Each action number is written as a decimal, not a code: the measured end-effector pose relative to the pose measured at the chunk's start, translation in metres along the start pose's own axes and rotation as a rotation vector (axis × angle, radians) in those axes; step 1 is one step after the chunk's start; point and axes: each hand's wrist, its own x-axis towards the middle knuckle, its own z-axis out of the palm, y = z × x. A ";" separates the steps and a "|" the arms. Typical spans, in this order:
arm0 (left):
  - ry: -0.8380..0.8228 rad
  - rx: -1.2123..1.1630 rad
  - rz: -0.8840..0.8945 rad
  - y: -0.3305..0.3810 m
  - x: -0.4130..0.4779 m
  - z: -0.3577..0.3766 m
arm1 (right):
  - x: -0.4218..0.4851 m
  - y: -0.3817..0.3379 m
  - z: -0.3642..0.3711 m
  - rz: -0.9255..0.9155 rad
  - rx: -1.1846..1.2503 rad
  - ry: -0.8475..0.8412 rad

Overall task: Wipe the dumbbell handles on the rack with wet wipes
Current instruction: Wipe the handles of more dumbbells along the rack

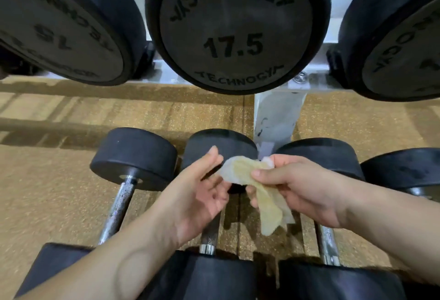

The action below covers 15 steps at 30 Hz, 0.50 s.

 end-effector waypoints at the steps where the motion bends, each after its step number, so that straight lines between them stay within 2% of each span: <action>1: -0.029 0.037 -0.053 -0.006 -0.004 -0.001 | 0.001 -0.002 0.005 0.001 0.022 -0.015; 3: -0.097 0.121 -0.110 -0.019 -0.009 0.000 | 0.004 -0.004 0.015 -0.001 0.052 -0.037; 6: -0.110 0.192 -0.026 -0.032 -0.010 0.005 | 0.010 0.002 0.025 -0.051 0.030 0.037; 9: -0.043 0.214 0.098 -0.035 -0.007 0.006 | 0.011 0.017 0.025 -0.082 0.099 0.110; 13: 0.003 0.200 0.121 -0.036 -0.005 0.002 | 0.008 0.027 0.016 -0.090 0.191 0.053; 15: 0.076 0.185 0.137 -0.031 -0.003 -0.002 | 0.007 0.026 0.008 -0.100 0.178 0.073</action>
